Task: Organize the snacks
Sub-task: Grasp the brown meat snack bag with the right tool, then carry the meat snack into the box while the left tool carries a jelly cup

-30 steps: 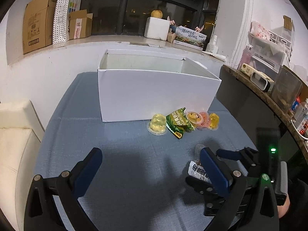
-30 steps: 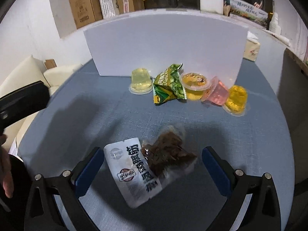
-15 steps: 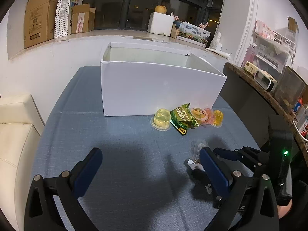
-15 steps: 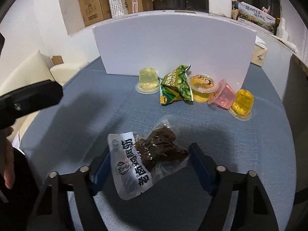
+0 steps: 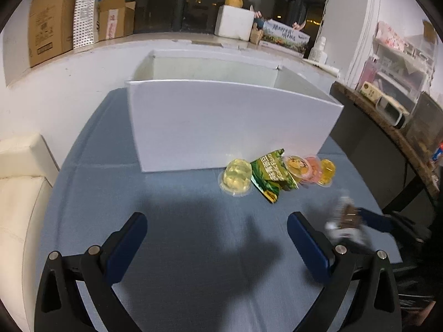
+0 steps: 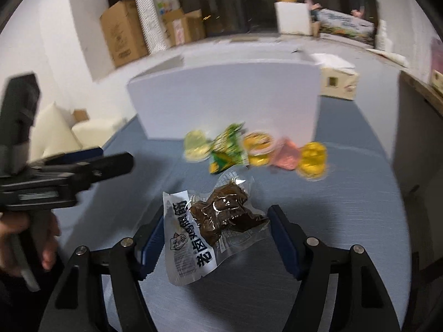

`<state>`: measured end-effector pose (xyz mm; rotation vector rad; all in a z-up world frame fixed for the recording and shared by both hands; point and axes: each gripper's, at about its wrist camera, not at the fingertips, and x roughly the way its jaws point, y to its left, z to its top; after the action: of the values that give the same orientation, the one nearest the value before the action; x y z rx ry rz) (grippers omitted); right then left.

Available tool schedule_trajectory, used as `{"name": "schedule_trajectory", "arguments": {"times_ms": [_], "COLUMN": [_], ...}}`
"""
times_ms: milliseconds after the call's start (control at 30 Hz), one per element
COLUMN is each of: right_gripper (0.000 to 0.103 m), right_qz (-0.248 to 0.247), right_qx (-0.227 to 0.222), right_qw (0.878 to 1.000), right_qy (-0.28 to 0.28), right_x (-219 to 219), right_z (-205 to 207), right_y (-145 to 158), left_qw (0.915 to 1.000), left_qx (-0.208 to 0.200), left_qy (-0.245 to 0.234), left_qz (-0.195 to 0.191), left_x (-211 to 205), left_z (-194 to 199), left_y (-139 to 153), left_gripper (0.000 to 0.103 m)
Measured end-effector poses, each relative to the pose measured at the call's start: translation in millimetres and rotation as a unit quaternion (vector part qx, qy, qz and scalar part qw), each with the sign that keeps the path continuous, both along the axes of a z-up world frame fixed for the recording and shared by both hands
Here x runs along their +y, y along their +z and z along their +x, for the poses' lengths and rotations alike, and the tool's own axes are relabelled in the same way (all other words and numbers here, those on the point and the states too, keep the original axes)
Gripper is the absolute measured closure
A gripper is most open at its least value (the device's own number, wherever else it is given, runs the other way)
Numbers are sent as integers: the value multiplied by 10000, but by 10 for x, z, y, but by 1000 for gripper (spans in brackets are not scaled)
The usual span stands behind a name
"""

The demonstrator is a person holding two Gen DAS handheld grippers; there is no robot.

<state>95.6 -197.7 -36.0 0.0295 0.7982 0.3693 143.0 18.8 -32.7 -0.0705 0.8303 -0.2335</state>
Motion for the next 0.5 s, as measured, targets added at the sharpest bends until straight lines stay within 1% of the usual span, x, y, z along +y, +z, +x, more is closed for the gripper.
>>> {"name": "schedule_trajectory", "arguments": {"times_ms": [67, 133, 167, 267, 333, 367, 433, 467, 500], "right_gripper": [28, 28, 28, 28, 28, 28, 28, 28, 28], "right_qz": [126, 193, 224, 227, 246, 275, 270, 278, 282], "right_qx": [0, 19, 29, 12, 27, 43, 55, 71, 83], "right_qw": [9998, 9996, 9995, 9995, 9995, 9994, 9994, 9993, 9993], "right_qy": [-125, -195, -213, -207, -203, -202, -215, -220, -223], "right_x": [-105, -170, -191, -168, -182, -195, -177, -183, -184], "right_z": [-3, -10, -12, -1, -6, -6, 4, 6, 12], "right_y": [24, 25, 27, 13, 14, 14, 9, -2, -7], "left_qw": [9999, 9987, 9981, 9979, 9979, 9977, 9982, 9983, 9985], "left_qx": [32, 86, 123, 182, 165, 149, 94, 71, 51], "left_qy": [-19, 90, 145, 254, 165, 121, -24, -73, -148], "left_qz": [167, 503, 589, 571, 608, 649, 585, 570, 526], "left_x": [-102, -207, -233, -268, -329, -356, -404, -423, -436], "left_z": [144, 306, 366, 523, 620, 652, 711, 731, 741], "left_y": [-72, -175, -218, -297, -323, -333, -332, -325, -316], "left_gripper": [0, 0, 0, 0, 1, 3, 5, 7, 15]}}
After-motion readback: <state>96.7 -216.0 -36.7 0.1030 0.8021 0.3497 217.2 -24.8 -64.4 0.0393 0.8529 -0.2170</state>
